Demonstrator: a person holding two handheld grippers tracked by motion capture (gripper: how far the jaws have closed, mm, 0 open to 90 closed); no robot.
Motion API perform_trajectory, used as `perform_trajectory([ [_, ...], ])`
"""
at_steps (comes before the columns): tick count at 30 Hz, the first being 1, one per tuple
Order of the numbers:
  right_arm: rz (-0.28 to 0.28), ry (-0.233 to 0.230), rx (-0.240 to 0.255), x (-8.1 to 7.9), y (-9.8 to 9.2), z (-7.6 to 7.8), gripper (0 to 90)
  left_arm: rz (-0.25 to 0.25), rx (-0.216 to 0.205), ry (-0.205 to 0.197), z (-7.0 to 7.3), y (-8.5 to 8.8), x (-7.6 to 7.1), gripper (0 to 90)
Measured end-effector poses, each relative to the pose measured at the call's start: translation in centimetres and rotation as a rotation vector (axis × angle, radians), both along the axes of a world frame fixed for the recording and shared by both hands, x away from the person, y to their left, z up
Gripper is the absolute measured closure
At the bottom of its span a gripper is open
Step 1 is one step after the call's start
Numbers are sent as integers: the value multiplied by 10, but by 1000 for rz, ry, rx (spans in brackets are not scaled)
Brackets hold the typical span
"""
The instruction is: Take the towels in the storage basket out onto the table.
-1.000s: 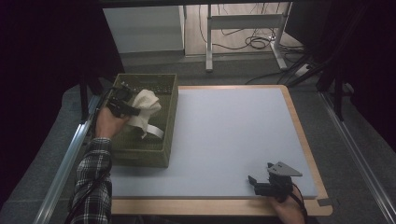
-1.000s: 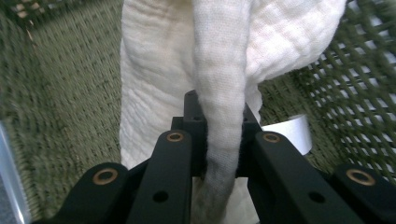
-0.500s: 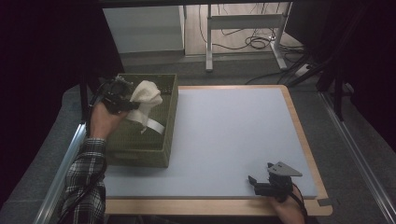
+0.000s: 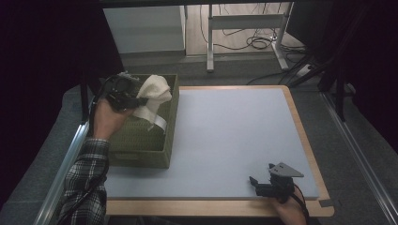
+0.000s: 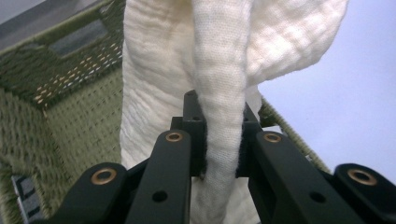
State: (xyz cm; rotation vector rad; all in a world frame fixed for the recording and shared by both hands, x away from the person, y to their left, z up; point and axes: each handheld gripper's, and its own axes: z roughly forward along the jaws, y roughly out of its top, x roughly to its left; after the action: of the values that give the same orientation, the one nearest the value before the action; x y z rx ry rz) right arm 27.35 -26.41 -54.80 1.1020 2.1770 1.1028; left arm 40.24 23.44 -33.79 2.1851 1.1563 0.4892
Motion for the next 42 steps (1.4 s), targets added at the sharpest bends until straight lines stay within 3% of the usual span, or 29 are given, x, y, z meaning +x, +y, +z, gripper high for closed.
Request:
perform_trajectory([
  [13,2,2,1,0,0,0,71,-74,-9,-22,7,-36,3,811],
  [22,2,3,1,0,0,0,71,-126,-12,-18,3,-64,11,810],
  [32,3,4,2,0,0,0,71,-206,0,-12,1,-110,19,809],
  [42,4,5,3,0,0,0,71,-257,-2,7,-7,-138,23,807],
])
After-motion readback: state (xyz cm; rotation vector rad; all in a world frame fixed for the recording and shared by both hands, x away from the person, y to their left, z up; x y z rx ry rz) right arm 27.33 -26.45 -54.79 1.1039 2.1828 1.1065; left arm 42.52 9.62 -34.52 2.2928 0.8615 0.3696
